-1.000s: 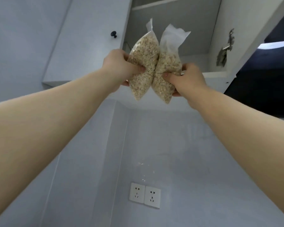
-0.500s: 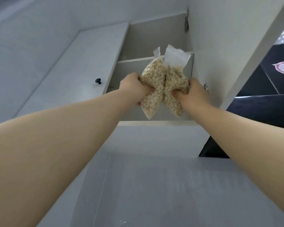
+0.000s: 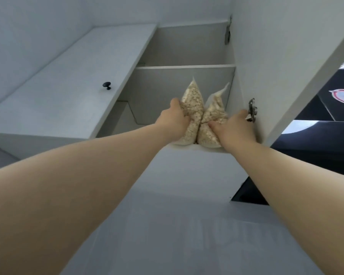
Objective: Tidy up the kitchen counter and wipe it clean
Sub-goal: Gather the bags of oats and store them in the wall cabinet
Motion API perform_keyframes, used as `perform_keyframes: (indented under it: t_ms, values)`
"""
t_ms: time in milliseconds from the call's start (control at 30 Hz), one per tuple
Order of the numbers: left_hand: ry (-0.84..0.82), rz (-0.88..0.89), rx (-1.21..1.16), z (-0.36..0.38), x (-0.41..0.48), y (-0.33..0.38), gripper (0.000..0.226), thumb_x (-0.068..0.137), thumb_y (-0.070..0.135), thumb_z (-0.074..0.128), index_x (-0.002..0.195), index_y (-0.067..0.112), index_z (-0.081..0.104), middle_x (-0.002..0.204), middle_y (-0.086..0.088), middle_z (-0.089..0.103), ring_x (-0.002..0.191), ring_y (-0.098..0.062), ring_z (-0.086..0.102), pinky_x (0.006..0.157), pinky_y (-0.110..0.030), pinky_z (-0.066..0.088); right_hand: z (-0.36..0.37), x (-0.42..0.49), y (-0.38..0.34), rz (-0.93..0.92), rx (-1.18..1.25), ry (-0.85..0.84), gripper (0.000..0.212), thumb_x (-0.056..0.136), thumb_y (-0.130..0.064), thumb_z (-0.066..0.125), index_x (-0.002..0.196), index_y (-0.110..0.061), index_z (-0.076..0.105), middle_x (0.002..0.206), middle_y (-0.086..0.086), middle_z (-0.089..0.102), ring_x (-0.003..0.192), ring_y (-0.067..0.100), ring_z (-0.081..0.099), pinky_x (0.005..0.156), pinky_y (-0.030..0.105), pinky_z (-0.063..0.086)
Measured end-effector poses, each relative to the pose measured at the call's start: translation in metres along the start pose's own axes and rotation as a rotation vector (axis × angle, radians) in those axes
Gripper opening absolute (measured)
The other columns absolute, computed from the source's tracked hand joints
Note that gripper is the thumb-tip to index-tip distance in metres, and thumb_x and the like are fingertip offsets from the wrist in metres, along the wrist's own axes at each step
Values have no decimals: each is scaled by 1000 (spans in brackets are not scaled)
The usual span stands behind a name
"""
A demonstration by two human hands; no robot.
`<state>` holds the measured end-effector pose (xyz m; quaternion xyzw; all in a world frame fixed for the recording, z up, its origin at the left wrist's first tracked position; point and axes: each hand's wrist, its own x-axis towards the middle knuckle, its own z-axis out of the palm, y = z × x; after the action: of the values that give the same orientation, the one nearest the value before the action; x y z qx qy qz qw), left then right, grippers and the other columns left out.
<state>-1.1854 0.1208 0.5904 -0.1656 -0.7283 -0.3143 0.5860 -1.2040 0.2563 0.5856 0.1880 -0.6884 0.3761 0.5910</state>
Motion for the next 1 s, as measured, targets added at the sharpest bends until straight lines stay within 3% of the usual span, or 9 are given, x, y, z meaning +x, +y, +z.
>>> perform_keyframes:
  t_ms: [167,233,400,533,600,667,767,900,1000]
  values:
    - [-25,-32,-118,16,-6,-8,25,100,33,34,111,13,25,101,-13,51,85,-27,49,70,-30,34,3,12,14,-28,-34,1,53,93,-38,55,128,-4,36,127,17,52,116,34,51,79,33,37]
    - [-75,-17,-77,19,-9,-9,31,100,36,34,120,12,30,91,-5,49,76,-19,45,63,-31,33,4,19,17,-52,-117,7,51,93,-42,52,128,-7,42,131,19,50,119,35,48,90,36,40]
    - [-61,-29,121,23,-3,-14,45,98,42,35,138,22,34,141,-10,33,131,-29,29,106,-37,26,5,20,18,-51,-183,-113,71,84,-63,48,134,-12,48,137,15,49,126,34,44,103,40,40]
    - [-69,-34,173,31,4,-14,47,99,40,32,143,26,33,145,-12,25,133,-34,29,109,-41,27,-5,14,15,7,-134,-281,59,74,-46,67,123,-14,60,122,7,60,109,27,58,98,41,48]
    - [-84,-13,161,38,7,-14,47,99,38,32,144,25,31,141,-13,35,126,-35,40,103,-38,37,-6,13,15,-15,-136,-273,49,76,-33,68,119,-12,63,116,9,64,103,24,61,95,38,51]
    - [-106,-18,74,40,6,-17,42,98,38,35,138,23,33,113,-10,52,101,-30,53,79,-32,43,-3,15,17,-34,-154,-226,57,79,-29,68,129,-10,50,118,4,58,105,24,57,88,34,49]
    - [-130,-49,31,33,3,-22,19,97,27,38,113,19,33,79,-2,42,72,-17,41,59,-29,31,-4,19,20,-72,-208,-168,47,82,-27,67,116,-22,36,99,8,46,95,24,44,65,33,38]
    - [-207,19,179,28,3,-23,28,99,22,39,124,13,43,106,-5,52,90,-19,44,65,-27,34,-2,21,15,-96,-371,-165,35,86,-23,64,114,-6,54,119,14,57,109,30,53,87,37,45]
    - [-270,56,348,35,3,-23,47,101,42,28,131,10,44,137,-9,42,120,-26,42,95,-30,33,2,19,14,-85,-501,-158,44,91,-27,58,126,-1,53,128,16,55,119,32,52,91,32,44]
